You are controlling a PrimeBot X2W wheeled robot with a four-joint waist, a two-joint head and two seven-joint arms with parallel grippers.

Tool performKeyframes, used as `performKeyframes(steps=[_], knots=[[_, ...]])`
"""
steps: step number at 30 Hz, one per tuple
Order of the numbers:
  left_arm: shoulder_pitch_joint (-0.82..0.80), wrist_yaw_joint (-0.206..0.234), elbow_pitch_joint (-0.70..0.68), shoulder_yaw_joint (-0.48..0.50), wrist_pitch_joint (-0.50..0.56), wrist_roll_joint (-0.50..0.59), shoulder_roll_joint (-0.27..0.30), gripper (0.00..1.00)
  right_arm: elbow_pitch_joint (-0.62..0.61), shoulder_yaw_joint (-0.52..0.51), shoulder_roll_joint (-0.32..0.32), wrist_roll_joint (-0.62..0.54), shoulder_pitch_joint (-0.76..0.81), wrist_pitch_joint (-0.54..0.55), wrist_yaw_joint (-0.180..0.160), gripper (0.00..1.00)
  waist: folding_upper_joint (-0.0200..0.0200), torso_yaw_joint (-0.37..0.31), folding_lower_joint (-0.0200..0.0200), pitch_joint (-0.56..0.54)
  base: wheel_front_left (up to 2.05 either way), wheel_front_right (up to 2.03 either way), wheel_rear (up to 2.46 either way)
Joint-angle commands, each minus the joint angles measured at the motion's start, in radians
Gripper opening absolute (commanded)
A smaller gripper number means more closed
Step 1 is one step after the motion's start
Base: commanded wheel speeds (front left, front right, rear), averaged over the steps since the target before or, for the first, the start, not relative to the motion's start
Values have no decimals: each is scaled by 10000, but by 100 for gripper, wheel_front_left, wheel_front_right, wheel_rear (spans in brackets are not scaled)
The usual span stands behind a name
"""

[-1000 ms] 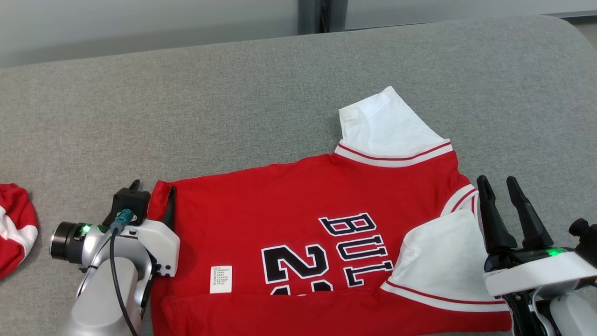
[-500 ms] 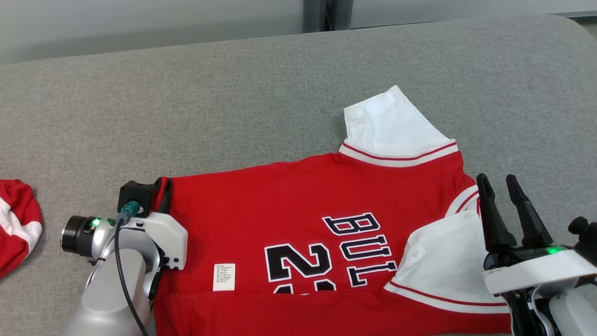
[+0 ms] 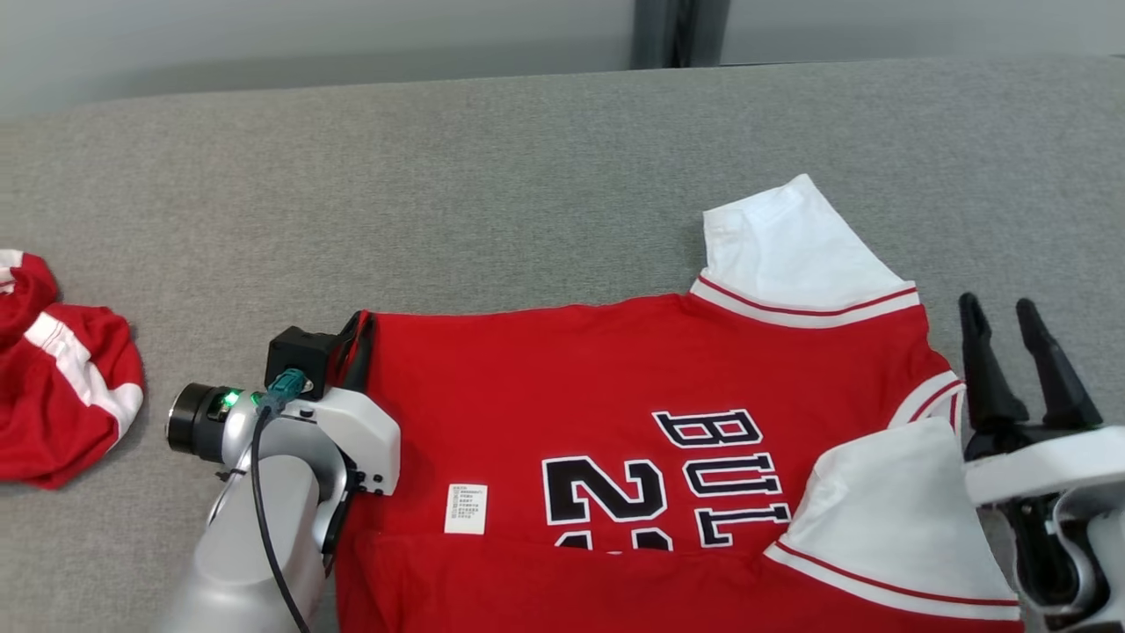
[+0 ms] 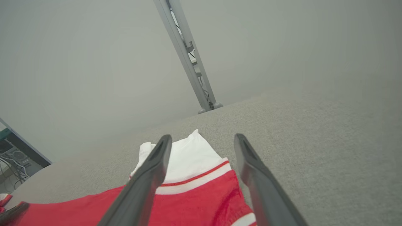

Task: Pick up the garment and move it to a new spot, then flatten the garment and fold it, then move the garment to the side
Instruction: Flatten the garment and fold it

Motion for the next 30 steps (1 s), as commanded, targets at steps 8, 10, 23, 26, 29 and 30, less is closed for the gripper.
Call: performKeyframes(steps=[8,10,23,26,29,30], knots=[[352,-232,-1089,-545,-73,66,-368,0,1775,-221,-674,626,-2334,1463,5,100,0,1182,0,322,0,0,0],[351,-272,-1373,-777,-76,87,-442,0,2305,69,-960,438,-2938,1962,5,100,0,1457,0,473,0,0,0],[153,-122,-2826,-2288,-74,-500,-552,0,5633,1090,-1742,501,-5924,3663,5,100,0,2746,0,1378,0,0,0],[47,59,-3024,-2738,-59,-835,-555,0,6446,1160,-1832,628,-6522,3836,3,100,0,2938,0,1571,0,0,0],[-68,201,-3055,-3020,-59,-1054,-557,0,6908,1356,-1925,613,-6829,3994,5,100,0,3018,0,1636,0,0,0],[-112,239,-3056,-3101,-59,-1111,-558,0,7016,1439,-1942,628,-6906,4068,3,100,0,3035,0,1650,0,0,0]])
